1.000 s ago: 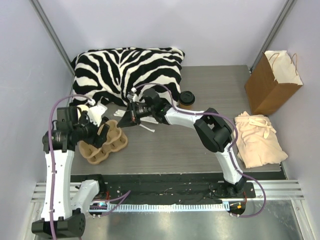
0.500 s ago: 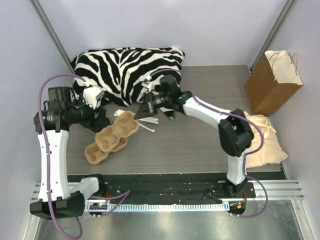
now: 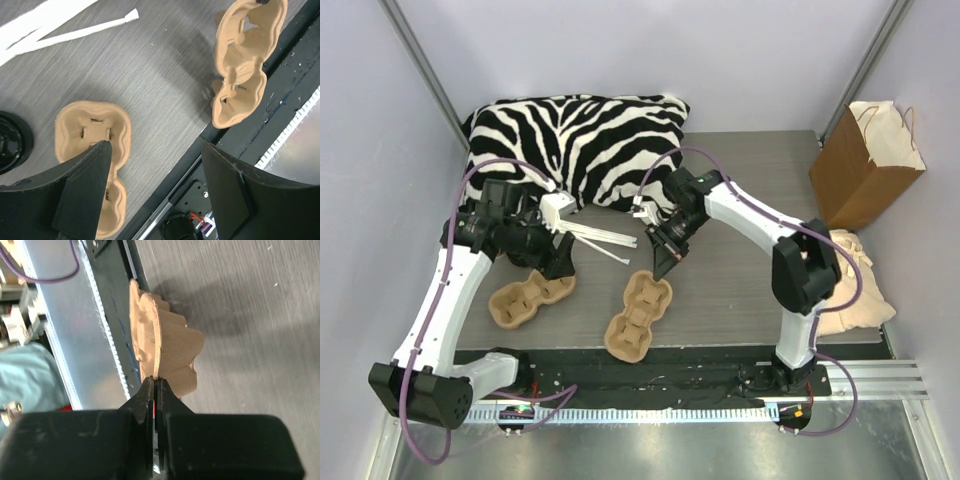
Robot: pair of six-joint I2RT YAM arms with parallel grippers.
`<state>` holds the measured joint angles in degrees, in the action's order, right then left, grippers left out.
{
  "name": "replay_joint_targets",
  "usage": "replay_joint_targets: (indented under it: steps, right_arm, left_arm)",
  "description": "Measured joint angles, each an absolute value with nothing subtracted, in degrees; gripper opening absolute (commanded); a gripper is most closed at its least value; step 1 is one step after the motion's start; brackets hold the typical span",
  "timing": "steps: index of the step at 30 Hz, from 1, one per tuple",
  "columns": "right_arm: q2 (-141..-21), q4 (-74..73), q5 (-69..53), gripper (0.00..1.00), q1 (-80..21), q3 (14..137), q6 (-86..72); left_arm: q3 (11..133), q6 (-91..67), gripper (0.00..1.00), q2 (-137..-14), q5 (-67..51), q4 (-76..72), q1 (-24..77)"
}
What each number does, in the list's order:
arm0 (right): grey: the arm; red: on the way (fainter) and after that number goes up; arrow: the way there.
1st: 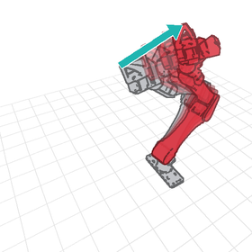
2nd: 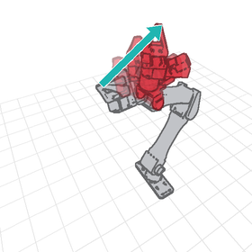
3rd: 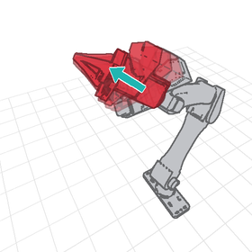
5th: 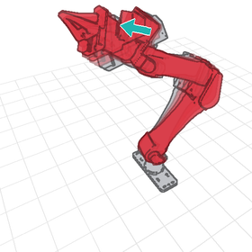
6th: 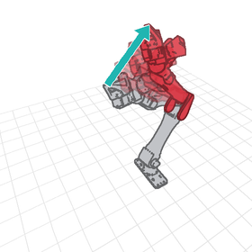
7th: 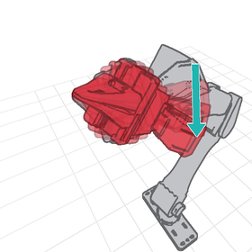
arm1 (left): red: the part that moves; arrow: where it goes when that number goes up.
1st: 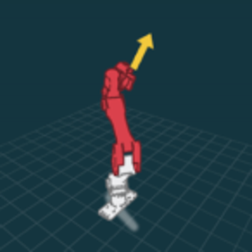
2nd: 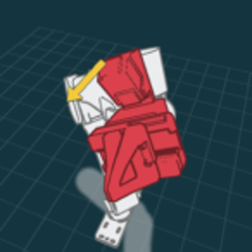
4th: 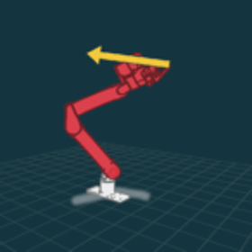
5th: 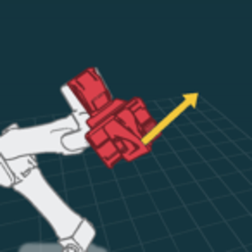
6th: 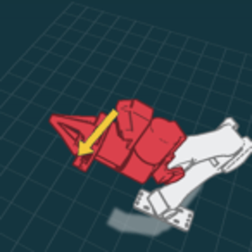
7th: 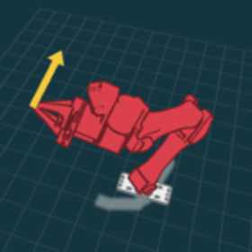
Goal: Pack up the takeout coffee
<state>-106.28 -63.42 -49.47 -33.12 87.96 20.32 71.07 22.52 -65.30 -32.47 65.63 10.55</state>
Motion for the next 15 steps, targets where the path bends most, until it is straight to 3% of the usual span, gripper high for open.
replay_joint_targets:
  steps: [9,14,15]
  right_arm:
    - [-132.5,-74.4,-50.1,0.01,-35.3,115.8,37.2]
    - [-140.0,-75.9,-48.3,0.22,-38.1,125.4,39.6]
    - [-140.9,-76.1,-47.8,0.33,-38.6,127.3,39.4]
  left_arm:
    - [61.7,14.9,0.77,-63.6,-32.6,60.6,10.3]
    - [60.9,11.7,0.79,-63.0,-34.6,59.2,5.7]
    - [60.9,11.1,0.79,-63.0,-35.7,59.0,3.5]
